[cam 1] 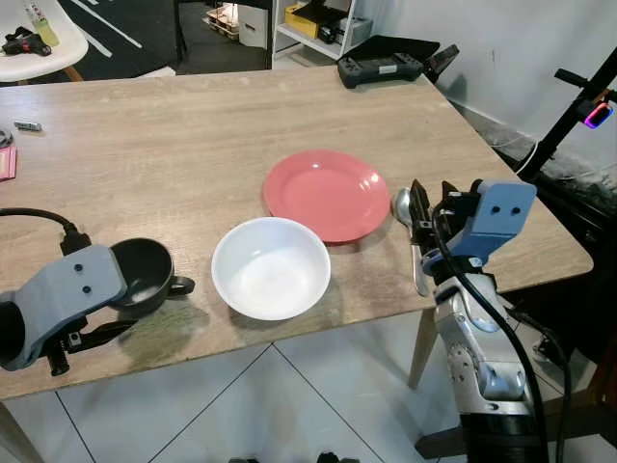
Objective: Setting the table
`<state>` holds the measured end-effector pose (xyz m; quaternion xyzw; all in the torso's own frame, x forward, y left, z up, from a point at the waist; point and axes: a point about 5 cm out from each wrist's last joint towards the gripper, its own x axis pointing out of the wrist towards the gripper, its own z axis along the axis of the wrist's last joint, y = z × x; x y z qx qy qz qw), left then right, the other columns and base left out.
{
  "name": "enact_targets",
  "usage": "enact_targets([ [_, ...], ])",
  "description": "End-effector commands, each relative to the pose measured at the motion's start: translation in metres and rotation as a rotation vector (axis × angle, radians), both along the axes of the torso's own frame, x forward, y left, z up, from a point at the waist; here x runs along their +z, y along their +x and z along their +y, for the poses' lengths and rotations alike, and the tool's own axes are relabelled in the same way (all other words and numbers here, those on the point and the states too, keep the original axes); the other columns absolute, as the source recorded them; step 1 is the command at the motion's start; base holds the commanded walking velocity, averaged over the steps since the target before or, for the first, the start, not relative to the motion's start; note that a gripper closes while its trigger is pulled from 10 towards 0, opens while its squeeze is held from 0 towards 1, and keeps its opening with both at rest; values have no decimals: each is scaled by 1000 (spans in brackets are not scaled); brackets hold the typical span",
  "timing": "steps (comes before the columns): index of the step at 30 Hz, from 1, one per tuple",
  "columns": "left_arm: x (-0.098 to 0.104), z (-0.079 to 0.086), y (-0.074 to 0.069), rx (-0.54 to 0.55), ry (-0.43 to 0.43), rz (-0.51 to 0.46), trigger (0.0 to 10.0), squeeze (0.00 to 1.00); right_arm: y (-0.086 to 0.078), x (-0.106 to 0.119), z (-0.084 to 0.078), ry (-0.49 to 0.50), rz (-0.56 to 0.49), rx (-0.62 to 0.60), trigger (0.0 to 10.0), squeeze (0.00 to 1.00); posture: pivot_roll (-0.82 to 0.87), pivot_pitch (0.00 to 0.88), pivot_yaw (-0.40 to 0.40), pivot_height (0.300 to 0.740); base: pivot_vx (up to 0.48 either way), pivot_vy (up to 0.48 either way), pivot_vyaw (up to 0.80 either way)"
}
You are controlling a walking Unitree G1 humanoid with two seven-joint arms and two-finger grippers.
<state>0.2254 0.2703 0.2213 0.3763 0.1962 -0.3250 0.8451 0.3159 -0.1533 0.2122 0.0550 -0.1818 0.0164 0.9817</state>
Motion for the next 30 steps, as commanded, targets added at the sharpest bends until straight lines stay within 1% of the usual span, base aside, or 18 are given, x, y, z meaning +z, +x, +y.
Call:
enact_targets([
  [1,-10,0,2,8,-13,23,10000,0,0,-5,-1,1,19,-1,10000,0,137,126,3,740,0,0,0],
  [2,-12,0,4,14,-21,24,10000,0,0,-5,-1,0,19,0,10000,0,137,126,3,740,0,0,0],
  [6,-18,2,10,18,-10,26,10000,0,1,-4,-1,-1,18,2,10000,0,133,130,-1,740,0,0,0],
  [7,-20,3,13,19,-2,22,3725,0,0,-4,-1,-2,16,1,10000,0,122,130,5,740,0,0,0],
  [8,-20,3,14,20,3,19,3725,0,0,-3,-1,-3,14,1,10000,0,122,130,5,740,0,0,0],
  [9,-20,3,15,22,3,13,0,0,0,-3,-2,-3,13,-3,10000,0,119,130,8,740,0,0,0],
  [15,-16,4,16,23,5,-8,0,0,-2,-4,-5,-4,15,-16,10000,0,115,131,12,740,0,0,0],
  [19,-15,3,15,24,5,-24,0,0,-3,-5,-5,-4,18,-16,10000,0,119,131,10,740,0,0,0],
  [21,-10,1,19,41,5,-84,0,0,-2,-4,-4,-2,17,-10,10000,0,123,131,7,740,0,0,0],
  [22,-10,1,19,41,5,-84,0,0,-2,-4,-4,-2,17,-10,10000,0,123,131,7,740,0,0,0],
  [23,-5,0,22,57,-5,-125,0,0,-1,-4,-3,-1,15,-7,10000,0,125,131,7,740,0,0,0],
  [24,1,0,26,80,-11,-186,2863,0,-1,-3,-2,-1,15,-4,10000,0,126,130,5,740,0,0,0],
  [25,9,-1,31,116,-23,-261,10000,0,-1,-3,-2,0,14,0,10000,0,124,132,6,740,0,0,0],
  [26,14,-1,34,139,-30,-310,10000,0,-1,-3,-1,0,14,2,10000,0,124,132,6,740,0,0,0],
  [27,23,-2,37,181,-52,-395,10000,0,-1,-3,0,1,13,7,10000,0,123,133,3,740,0,0,0],
  [28,28,-3,39,208,-68,-447,10000,0,-1,-3,1,1,13,11,10000,0,123,133,3,740,0,0,0],
  [29,28,-3,39,208,-68,-447,10000,0,-1,-3,1,1,13,11,10000,0,123,133,3,740,0,0,0],
  [30,35,-6,41,230,-93,-509,10000,0,-1,-3,2,2,14,15,10000,0,122,134,1,740,0,0,0],
])
